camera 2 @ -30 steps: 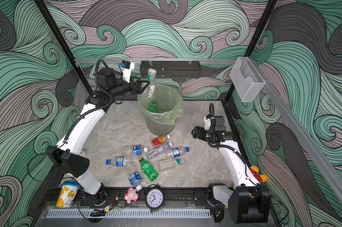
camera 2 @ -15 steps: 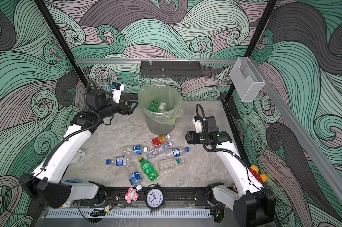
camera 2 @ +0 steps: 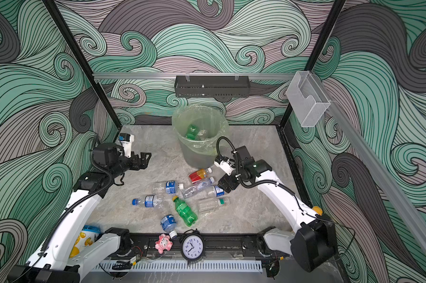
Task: Throw the plastic bottles in the bin
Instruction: Pick up the plastic bottle from the center of the table.
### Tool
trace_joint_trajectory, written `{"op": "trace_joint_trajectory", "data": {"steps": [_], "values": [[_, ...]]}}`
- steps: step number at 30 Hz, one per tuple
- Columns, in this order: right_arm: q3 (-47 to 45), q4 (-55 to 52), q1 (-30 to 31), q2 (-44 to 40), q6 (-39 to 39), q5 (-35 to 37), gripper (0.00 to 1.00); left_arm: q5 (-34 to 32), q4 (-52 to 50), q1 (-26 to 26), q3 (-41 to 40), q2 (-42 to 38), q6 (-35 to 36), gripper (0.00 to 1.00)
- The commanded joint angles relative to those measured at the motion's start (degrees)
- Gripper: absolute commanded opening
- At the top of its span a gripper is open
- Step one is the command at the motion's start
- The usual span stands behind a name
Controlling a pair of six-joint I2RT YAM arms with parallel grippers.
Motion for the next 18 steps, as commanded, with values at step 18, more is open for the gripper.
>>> {"op": "trace_joint_trajectory", "data": {"steps": [18], "values": [[10.1,-10.2,4.0,21.1,-17.8,1.8,0.82,-3.0,-1.3,1.8,-3.4,-5.4,1.2,0.90]]}}
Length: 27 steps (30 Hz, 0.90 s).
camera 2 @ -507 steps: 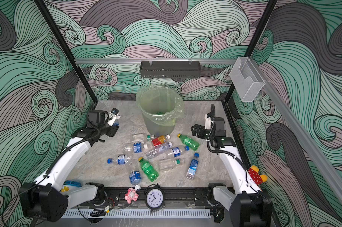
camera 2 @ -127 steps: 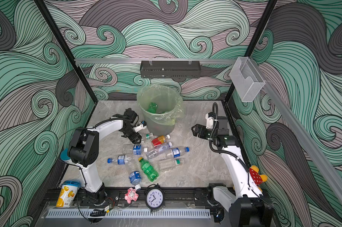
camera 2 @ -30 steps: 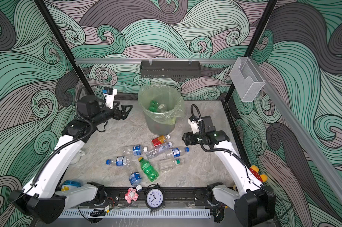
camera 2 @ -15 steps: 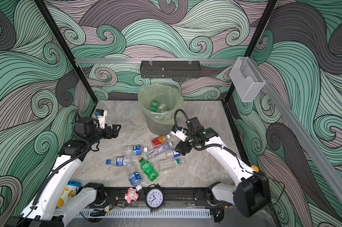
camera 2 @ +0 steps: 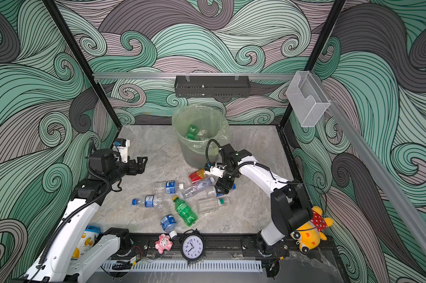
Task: Throw the plastic bottles in the bin
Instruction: Pick up the plastic bottle from the center of the table.
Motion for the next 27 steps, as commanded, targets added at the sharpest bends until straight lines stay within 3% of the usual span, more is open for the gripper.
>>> {"op": "trace_joint_trajectory", "data": {"steps": [1,5,13,27], "values": [[1.8,-2.2,0.8,2.5,-2.5,0.7,0.80,-0.6,-0.7,0.7,-0.4,-0.7,0.6,0.90],[2.7,-2.5,1.2,6.0,-2.0,0.3,0.78,-0.5,-0.3,0.9,-0.5,-0.1,0.6,0.90],[2.7,-0.9,2.7,9.9,-1.8,6.2,0.76,-0.4,-0.1,0.9,-0.8,0.0,0.5,0.90],[-0.9,3.9,3.3,10.2,0.5,12.0,0.74,-0.8,-0.4,1.0,-1.2,-1.1,-0.1,0.90]]}}
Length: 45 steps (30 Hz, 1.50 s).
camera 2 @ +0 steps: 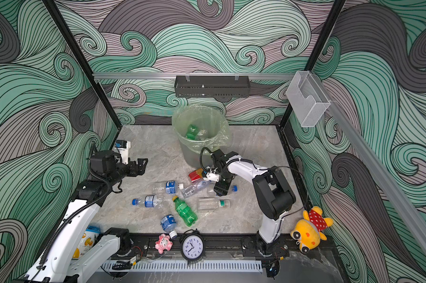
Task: Throw the plastic bottles in the bin
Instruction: Pick up the plastic bottle from the center of the table.
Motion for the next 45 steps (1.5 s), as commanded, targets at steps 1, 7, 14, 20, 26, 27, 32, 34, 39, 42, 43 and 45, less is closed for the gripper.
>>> {"op": "trace_joint_trajectory", "data": {"steps": [1,7,14,20,26,27,32,34,39,42,43,45], "values": [[-1.1,0.7,0.3,-0.2,0.1,1.6,0.74,-0.7,-0.4,0.9,-0.3,-1.0,-0.1,0.90],[-1.2,1.5,0.5,0.0,0.2,1.9,0.75,-0.9,-0.7,0.9,-0.3,-1.3,-0.1,0.90],[-1.1,1.9,0.5,0.1,1.1,1.5,0.66,-1.6,-1.0,0.9,-0.3,-1.7,0.1,0.90],[-2.5,2.0,0.5,-2.9,2.4,3.3,0.62,-2.0,-1.2,0.9,-0.2,-1.7,0.6,0.90],[-2.8,2.4,0.5,-7.4,8.2,3.7,0.58,-2.2,-0.8,0.9,-0.3,-1.5,0.6,0.90],[-3.1,2.8,0.6,-8.3,9.1,3.6,0.58,-2.2,-0.8,0.9,-0.3,-1.4,0.6,0.90],[-5.2,4.6,0.4,-13.7,10.2,0.6,0.53,-2.2,-0.6,0.9,0.0,-1.0,0.9,0.90],[-6.3,5.5,0.6,-16.3,10.2,-0.7,0.53,-2.3,-0.4,0.9,0.1,-0.8,1.0,0.90],[-8.2,5.8,0.6,-21.2,10.7,-3.1,0.51,-2.2,0.3,0.9,0.2,-0.1,0.6,0.90],[-9.4,6.0,0.5,-24.0,11.4,-4.5,0.50,-2.1,0.6,0.9,0.3,0.2,0.4,0.90],[-9.8,6.4,0.6,-24.8,11.7,-5.1,0.50,-2.0,0.6,0.9,0.5,0.3,0.3,0.90],[-10.6,8.0,0.6,-27.2,13.6,-5.9,0.50,-2.1,0.6,0.9,0.6,0.4,0.3,0.90]]}}
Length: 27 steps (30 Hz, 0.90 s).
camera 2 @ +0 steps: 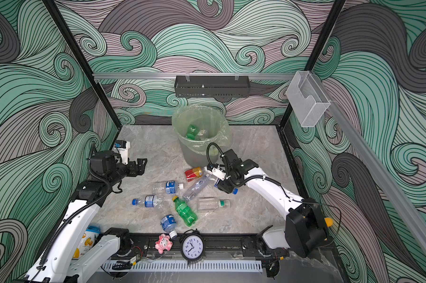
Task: Throw the plastic bottles in the bin
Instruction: Pick up the plastic bottle from the center of the table, then throw the plastic bottle into the trash bin.
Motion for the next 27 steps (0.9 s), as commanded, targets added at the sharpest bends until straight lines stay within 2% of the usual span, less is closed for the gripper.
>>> {"op": "trace_joint_trajectory", "data": {"steps": [1,4,10,21,27], "values": [[-1.3,2.7,0.3,-3.9,3.7,-3.4,0.50,-0.5,0.5,0.9,0.9,0.3,0.2,0.90],[-0.2,4.1,-1.1,-6.1,9.7,-4.4,0.48,-0.6,0.3,0.9,1.2,0.2,0.2,0.90],[4.1,4.0,-3.4,-10.1,16.5,-1.8,0.43,-0.6,0.0,0.9,1.6,0.2,0.1,0.90],[3.7,9.4,-8.3,-24.3,21.4,-3.6,0.41,-0.8,-0.3,0.9,1.3,-0.2,-0.4,0.89],[9.3,8.9,-8.3,-23.6,25.6,-7.2,0.38,-0.7,-1.0,0.9,1.7,-0.2,0.0,0.89]]}}
